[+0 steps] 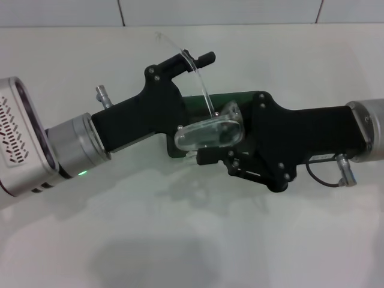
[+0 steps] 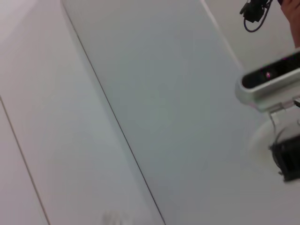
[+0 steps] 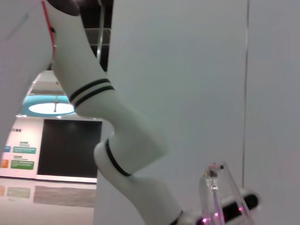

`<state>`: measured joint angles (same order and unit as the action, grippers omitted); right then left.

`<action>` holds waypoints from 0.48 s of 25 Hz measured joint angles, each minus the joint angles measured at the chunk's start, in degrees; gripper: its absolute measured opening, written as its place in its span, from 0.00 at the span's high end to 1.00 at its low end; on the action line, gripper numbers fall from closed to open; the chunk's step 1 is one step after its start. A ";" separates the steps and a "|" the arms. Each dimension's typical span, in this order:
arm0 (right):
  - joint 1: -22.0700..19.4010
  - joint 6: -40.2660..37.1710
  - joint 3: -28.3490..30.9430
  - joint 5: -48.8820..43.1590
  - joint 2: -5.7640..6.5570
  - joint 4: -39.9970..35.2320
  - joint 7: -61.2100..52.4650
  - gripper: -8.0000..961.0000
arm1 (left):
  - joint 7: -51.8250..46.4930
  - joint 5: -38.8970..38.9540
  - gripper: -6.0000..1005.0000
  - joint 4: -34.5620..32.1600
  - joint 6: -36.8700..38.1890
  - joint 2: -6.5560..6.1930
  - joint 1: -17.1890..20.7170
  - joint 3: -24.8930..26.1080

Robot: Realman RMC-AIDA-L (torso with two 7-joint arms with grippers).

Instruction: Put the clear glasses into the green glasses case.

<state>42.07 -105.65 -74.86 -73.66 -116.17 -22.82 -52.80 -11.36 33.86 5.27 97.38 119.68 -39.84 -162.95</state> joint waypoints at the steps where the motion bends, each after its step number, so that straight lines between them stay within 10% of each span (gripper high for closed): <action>1: -0.10 0.59 -0.04 -0.03 0.05 0.04 -0.55 0.87 | 0.34 0.45 0.29 -0.37 0.03 0.01 0.10 0.00; 12: -0.18 4.79 -2.27 -0.56 0.50 0.66 -5.66 0.87 | 12.47 6.39 0.29 -5.62 1.35 0.05 4.17 0.07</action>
<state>41.89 -100.85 -77.13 -74.21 -115.67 -22.16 -58.46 1.11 40.24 -0.34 98.73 119.73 -35.67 -162.88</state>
